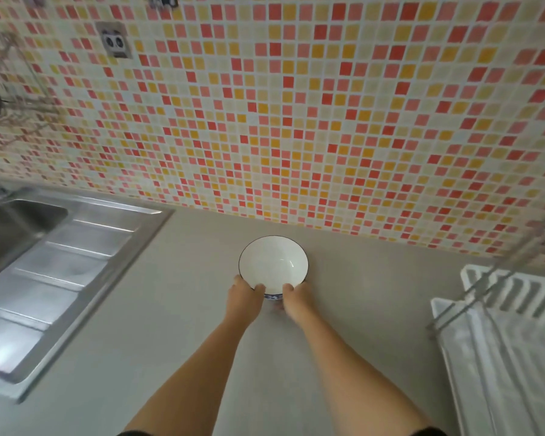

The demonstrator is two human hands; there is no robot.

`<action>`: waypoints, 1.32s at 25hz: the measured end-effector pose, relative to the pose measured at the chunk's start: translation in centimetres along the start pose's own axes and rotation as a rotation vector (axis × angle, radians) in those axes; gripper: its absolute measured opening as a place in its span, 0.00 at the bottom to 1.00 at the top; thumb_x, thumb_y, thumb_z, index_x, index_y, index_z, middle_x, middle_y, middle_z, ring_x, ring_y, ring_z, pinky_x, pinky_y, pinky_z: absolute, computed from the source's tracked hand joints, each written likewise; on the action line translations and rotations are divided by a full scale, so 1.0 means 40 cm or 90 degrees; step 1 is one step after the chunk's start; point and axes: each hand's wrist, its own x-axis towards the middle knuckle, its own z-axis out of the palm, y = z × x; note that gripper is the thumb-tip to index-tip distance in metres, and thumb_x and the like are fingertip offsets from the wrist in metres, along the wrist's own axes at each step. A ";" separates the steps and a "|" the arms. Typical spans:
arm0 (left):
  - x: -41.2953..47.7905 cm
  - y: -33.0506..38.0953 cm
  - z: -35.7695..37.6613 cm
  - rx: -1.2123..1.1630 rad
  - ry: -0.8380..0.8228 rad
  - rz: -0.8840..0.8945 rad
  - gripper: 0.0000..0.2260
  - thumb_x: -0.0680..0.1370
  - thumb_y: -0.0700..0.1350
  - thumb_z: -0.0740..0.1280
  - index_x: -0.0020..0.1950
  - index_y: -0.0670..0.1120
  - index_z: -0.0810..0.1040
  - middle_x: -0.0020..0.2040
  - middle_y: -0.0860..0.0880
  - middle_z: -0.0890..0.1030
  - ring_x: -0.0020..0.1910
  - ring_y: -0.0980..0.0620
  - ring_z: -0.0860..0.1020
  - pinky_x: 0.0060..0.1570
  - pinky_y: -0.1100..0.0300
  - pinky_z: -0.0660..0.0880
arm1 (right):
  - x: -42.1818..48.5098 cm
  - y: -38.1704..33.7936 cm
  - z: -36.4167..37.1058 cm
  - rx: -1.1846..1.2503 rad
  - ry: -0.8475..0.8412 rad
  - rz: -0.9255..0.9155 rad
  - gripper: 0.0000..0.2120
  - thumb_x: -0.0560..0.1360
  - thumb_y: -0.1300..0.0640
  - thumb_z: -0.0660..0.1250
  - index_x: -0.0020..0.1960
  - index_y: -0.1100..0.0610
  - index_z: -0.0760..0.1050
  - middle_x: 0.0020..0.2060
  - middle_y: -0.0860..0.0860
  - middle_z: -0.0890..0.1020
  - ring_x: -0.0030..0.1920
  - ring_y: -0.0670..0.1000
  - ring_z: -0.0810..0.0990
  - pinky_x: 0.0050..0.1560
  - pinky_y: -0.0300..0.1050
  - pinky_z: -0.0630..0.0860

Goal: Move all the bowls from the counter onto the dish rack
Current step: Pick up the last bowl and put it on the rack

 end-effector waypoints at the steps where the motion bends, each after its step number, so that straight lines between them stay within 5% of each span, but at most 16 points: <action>1: 0.003 -0.005 -0.003 0.008 -0.001 0.004 0.17 0.77 0.41 0.61 0.63 0.35 0.67 0.58 0.36 0.78 0.57 0.36 0.77 0.54 0.51 0.75 | -0.004 0.008 -0.003 0.013 -0.007 -0.002 0.15 0.76 0.62 0.53 0.59 0.68 0.69 0.40 0.58 0.82 0.31 0.52 0.81 0.36 0.44 0.79; 4: 0.002 -0.021 -0.035 -0.020 0.008 0.009 0.12 0.76 0.38 0.60 0.59 0.36 0.68 0.57 0.35 0.78 0.53 0.36 0.79 0.53 0.49 0.79 | -0.033 0.038 -0.022 0.017 -0.026 -0.041 0.17 0.76 0.65 0.52 0.63 0.68 0.67 0.45 0.60 0.80 0.26 0.45 0.80 0.34 0.40 0.78; 8: -0.055 -0.011 -0.092 -0.098 0.012 0.059 0.19 0.77 0.35 0.54 0.66 0.45 0.66 0.55 0.42 0.74 0.49 0.39 0.75 0.40 0.46 0.82 | -0.135 0.062 -0.049 0.071 -0.070 -0.111 0.17 0.79 0.66 0.51 0.67 0.65 0.62 0.59 0.60 0.75 0.39 0.51 0.82 0.30 0.31 0.77; 12: -0.149 0.023 -0.183 -0.279 -0.030 0.150 0.19 0.78 0.34 0.54 0.67 0.50 0.66 0.61 0.45 0.73 0.56 0.40 0.74 0.44 0.44 0.82 | -0.266 -0.043 -0.133 0.164 -0.086 -0.148 0.22 0.78 0.41 0.54 0.64 0.54 0.62 0.55 0.56 0.77 0.40 0.49 0.81 0.35 0.34 0.77; 14: -0.206 0.050 -0.232 -0.368 -0.060 0.207 0.15 0.80 0.36 0.55 0.60 0.55 0.68 0.63 0.46 0.74 0.59 0.39 0.75 0.46 0.44 0.81 | -0.361 -0.126 -0.202 0.231 -0.135 -0.142 0.27 0.76 0.34 0.48 0.62 0.54 0.65 0.52 0.57 0.78 0.44 0.53 0.79 0.39 0.40 0.78; 16: -0.277 0.105 -0.275 -0.409 -0.097 0.270 0.11 0.79 0.42 0.57 0.54 0.59 0.70 0.62 0.45 0.75 0.56 0.40 0.78 0.45 0.46 0.81 | -0.454 -0.184 -0.263 0.251 -0.152 -0.158 0.26 0.75 0.32 0.46 0.58 0.50 0.67 0.52 0.50 0.77 0.51 0.53 0.78 0.45 0.46 0.80; 18: -0.374 0.185 -0.319 -0.434 -0.124 0.328 0.09 0.74 0.52 0.56 0.51 0.59 0.71 0.59 0.45 0.76 0.49 0.43 0.79 0.44 0.49 0.80 | -0.545 -0.223 -0.321 0.244 -0.129 -0.226 0.36 0.64 0.24 0.54 0.62 0.47 0.64 0.57 0.48 0.74 0.56 0.50 0.78 0.46 0.47 0.81; 21: -0.532 0.300 -0.374 -0.472 -0.112 0.429 0.22 0.67 0.68 0.53 0.49 0.56 0.73 0.54 0.49 0.80 0.47 0.46 0.80 0.47 0.47 0.78 | -0.668 -0.251 -0.402 0.281 -0.139 -0.361 0.46 0.57 0.21 0.59 0.68 0.44 0.63 0.64 0.48 0.75 0.61 0.50 0.77 0.57 0.52 0.79; 24: -0.679 0.397 -0.395 -0.543 -0.120 0.512 0.24 0.67 0.70 0.52 0.43 0.53 0.71 0.52 0.51 0.81 0.47 0.47 0.79 0.44 0.51 0.76 | -0.798 -0.271 -0.500 0.266 -0.147 -0.506 0.45 0.54 0.21 0.63 0.68 0.38 0.67 0.64 0.44 0.77 0.63 0.48 0.77 0.65 0.54 0.74; 29: -0.890 0.555 -0.338 -0.510 -0.164 0.628 0.38 0.61 0.66 0.59 0.66 0.47 0.71 0.65 0.48 0.77 0.64 0.49 0.75 0.60 0.49 0.73 | -0.979 -0.243 -0.722 0.201 -0.025 -0.707 0.31 0.62 0.33 0.64 0.64 0.38 0.69 0.58 0.40 0.81 0.58 0.43 0.80 0.61 0.49 0.75; 31: -0.962 0.620 -0.289 -0.485 -0.146 0.693 0.24 0.67 0.61 0.60 0.53 0.45 0.74 0.61 0.55 0.78 0.57 0.57 0.76 0.61 0.48 0.71 | -1.024 -0.214 -0.824 0.214 0.036 -0.744 0.30 0.60 0.34 0.66 0.61 0.38 0.70 0.53 0.37 0.83 0.54 0.40 0.81 0.56 0.43 0.76; 33: -0.997 0.680 -0.241 -0.445 -0.110 0.730 0.10 0.75 0.52 0.57 0.41 0.49 0.73 0.43 0.65 0.79 0.45 0.66 0.77 0.66 0.43 0.67 | -1.046 -0.188 -0.914 0.203 0.091 -0.771 0.33 0.57 0.31 0.70 0.60 0.38 0.69 0.50 0.36 0.83 0.51 0.40 0.83 0.49 0.38 0.79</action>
